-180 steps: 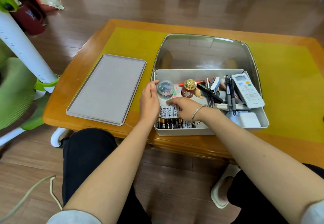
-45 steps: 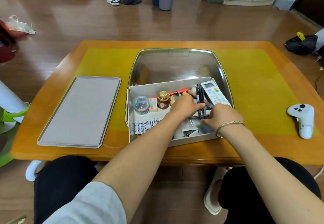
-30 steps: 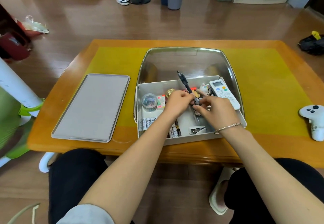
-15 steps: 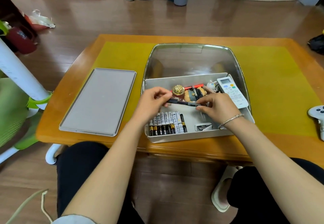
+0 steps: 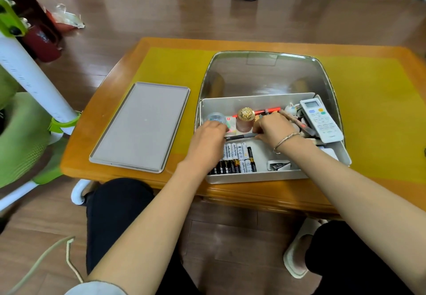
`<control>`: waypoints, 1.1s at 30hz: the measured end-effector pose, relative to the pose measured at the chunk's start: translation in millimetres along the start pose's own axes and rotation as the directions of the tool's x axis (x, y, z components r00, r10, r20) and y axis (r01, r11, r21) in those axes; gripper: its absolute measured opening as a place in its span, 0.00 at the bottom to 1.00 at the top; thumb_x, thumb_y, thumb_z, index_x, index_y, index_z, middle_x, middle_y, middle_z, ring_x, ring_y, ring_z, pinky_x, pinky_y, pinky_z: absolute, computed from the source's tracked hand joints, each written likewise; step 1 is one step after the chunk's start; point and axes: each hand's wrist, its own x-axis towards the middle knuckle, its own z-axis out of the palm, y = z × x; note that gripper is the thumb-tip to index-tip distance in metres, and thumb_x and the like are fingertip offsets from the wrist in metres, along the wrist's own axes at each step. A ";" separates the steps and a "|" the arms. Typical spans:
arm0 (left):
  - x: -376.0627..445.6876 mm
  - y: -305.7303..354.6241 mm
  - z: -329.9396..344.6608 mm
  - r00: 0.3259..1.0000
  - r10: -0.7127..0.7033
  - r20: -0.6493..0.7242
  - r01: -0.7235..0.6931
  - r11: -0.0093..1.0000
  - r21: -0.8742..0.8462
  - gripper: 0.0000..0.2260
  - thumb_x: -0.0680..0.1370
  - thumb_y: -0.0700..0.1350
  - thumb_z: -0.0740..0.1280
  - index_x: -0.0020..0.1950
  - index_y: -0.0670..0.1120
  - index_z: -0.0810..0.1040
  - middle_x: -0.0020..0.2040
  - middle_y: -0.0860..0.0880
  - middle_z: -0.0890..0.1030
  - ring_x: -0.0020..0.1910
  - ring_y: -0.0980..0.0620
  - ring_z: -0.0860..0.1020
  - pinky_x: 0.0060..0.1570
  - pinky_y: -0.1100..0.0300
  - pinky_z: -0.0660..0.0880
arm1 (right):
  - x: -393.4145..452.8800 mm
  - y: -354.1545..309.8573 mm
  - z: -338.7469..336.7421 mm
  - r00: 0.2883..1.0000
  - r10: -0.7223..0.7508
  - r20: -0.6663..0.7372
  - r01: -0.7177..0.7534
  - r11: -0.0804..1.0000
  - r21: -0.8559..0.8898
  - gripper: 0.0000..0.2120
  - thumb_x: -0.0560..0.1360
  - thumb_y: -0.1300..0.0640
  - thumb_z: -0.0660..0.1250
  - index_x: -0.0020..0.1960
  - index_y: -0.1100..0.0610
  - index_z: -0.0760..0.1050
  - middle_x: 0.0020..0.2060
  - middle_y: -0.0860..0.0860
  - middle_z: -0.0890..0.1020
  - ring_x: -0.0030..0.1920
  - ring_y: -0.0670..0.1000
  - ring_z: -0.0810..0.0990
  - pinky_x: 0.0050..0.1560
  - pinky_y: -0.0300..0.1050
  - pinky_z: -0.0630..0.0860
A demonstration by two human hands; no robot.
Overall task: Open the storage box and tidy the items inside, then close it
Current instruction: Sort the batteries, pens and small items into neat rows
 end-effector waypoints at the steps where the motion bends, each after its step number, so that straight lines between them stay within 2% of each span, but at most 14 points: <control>1: -1.2 3.0 2.0 1.000 0.002 0.001 -0.002 1.000 -0.009 0.14 0.75 0.36 0.67 0.61 0.44 0.77 0.59 0.46 0.79 0.58 0.48 0.74 0.56 0.55 0.71 | 2.7 -2.0 1.8 1.000 0.009 0.019 -0.009 1.000 -0.009 0.08 0.75 0.58 0.67 0.52 0.55 0.81 0.49 0.56 0.83 0.51 0.57 0.79 0.53 0.48 0.75; 3: -3.7 7.5 4.6 0.999 -0.003 0.046 0.004 1.000 -0.019 0.13 0.76 0.36 0.65 0.60 0.43 0.76 0.59 0.45 0.78 0.58 0.46 0.75 0.53 0.53 0.74 | 7.9 -6.2 5.5 0.998 0.027 0.059 -0.026 1.000 -0.017 0.10 0.74 0.61 0.66 0.54 0.57 0.81 0.51 0.58 0.82 0.53 0.59 0.79 0.53 0.47 0.75; 5: -5.1 10.4 6.6 0.987 0.001 0.162 -0.004 1.000 0.017 0.11 0.77 0.36 0.62 0.60 0.40 0.75 0.60 0.43 0.76 0.58 0.44 0.74 0.50 0.51 0.75 | 12.0 -9.9 8.5 0.995 0.033 0.095 -0.031 0.999 -0.022 0.12 0.74 0.64 0.64 0.55 0.58 0.81 0.53 0.59 0.81 0.54 0.59 0.78 0.54 0.47 0.75; 8: -3.0 14.2 8.7 0.948 -0.013 0.318 -0.012 0.997 0.074 0.15 0.77 0.36 0.60 0.64 0.39 0.71 0.65 0.41 0.72 0.63 0.42 0.70 0.55 0.49 0.73 | 13.9 -12.8 12.9 0.993 0.023 0.118 -0.018 0.999 -0.047 0.13 0.74 0.65 0.64 0.55 0.57 0.81 0.55 0.59 0.78 0.56 0.60 0.76 0.56 0.48 0.74; 13: 6.0 19.1 14.0 0.889 -0.061 0.453 0.005 0.992 0.123 0.21 0.78 0.37 0.59 0.71 0.40 0.63 0.71 0.40 0.64 0.70 0.41 0.63 0.63 0.44 0.68 | 11.7 -13.5 16.7 0.991 -0.007 0.134 0.021 0.995 -0.098 0.12 0.74 0.62 0.64 0.55 0.52 0.81 0.55 0.57 0.78 0.55 0.59 0.77 0.51 0.48 0.74; 16: 8.8 17.9 19.4 0.879 -0.081 0.470 0.020 0.991 0.133 0.23 0.79 0.39 0.58 0.73 0.41 0.60 0.73 0.40 0.63 0.71 0.40 0.60 0.66 0.42 0.64 | 8.9 -10.1 15.3 0.991 -0.022 0.135 0.030 0.998 -0.061 0.14 0.75 0.63 0.64 0.58 0.52 0.79 0.56 0.56 0.79 0.55 0.58 0.77 0.54 0.48 0.75; 18: 10.3 16.7 22.4 0.875 -0.087 0.476 0.026 0.991 0.133 0.23 0.80 0.40 0.57 0.74 0.42 0.59 0.73 0.41 0.62 0.72 0.40 0.60 0.67 0.42 0.62 | 2.4 -4.6 10.4 0.999 0.018 0.050 -0.019 1.000 0.008 0.11 0.75 0.60 0.65 0.57 0.53 0.79 0.55 0.56 0.80 0.56 0.57 0.77 0.54 0.48 0.74; 21: 10.6 14.0 25.5 0.867 -0.096 0.489 0.030 0.989 0.143 0.21 0.80 0.42 0.57 0.72 0.42 0.61 0.72 0.41 0.63 0.71 0.39 0.60 0.67 0.42 0.60 | -13.3 13.2 0.3 0.966 0.184 -0.183 -0.164 0.979 0.118 0.07 0.74 0.54 0.66 0.46 0.57 0.80 0.46 0.58 0.82 0.49 0.60 0.78 0.48 0.50 0.75; 23: 10.1 13.6 27.8 0.861 -0.105 0.498 0.033 0.988 0.152 0.19 0.80 0.42 0.56 0.71 0.42 0.63 0.71 0.41 0.65 0.70 0.39 0.61 0.67 0.41 0.60 | -24.0 27.8 -4.4 0.918 0.319 -0.235 -0.288 0.945 0.155 0.09 0.72 0.54 0.69 0.48 0.58 0.80 0.45 0.60 0.82 0.48 0.62 0.78 0.47 0.50 0.75; 25: 9.3 14.3 29.3 0.856 -0.111 0.505 0.036 0.987 0.156 0.18 0.80 0.42 0.56 0.70 0.42 0.63 0.70 0.41 0.66 0.69 0.39 0.62 0.67 0.41 0.59 | -31.0 38.8 -4.9 0.892 0.415 -0.178 -0.393 0.908 0.146 0.13 0.71 0.52 0.71 0.52 0.58 0.80 0.46 0.61 0.82 0.49 0.62 0.79 0.45 0.47 0.74; 27: 9.0 15.3 30.1 0.855 -0.112 0.506 0.042 0.988 0.148 0.18 0.80 0.42 0.56 0.70 0.42 0.63 0.70 0.41 0.66 0.69 0.39 0.62 0.67 0.41 0.60 | -34.8 42.7 -3.0 0.879 0.467 -0.096 -0.456 0.882 0.119 0.15 0.70 0.50 0.72 0.51 0.59 0.81 0.44 0.61 0.81 0.46 0.60 0.79 0.42 0.44 0.71; 33: 8.2 15.8 29.2 0.853 -0.115 0.510 0.069 0.992 0.108 0.18 0.80 0.41 0.56 0.69 0.42 0.63 0.69 0.40 0.65 0.68 0.38 0.63 0.65 0.42 0.62 | -32.3 40.6 -6.5 0.856 0.510 -0.084 -0.491 0.853 0.174 0.11 0.70 0.55 0.70 0.44 0.63 0.80 0.34 0.58 0.73 0.37 0.58 0.73 0.38 0.42 0.67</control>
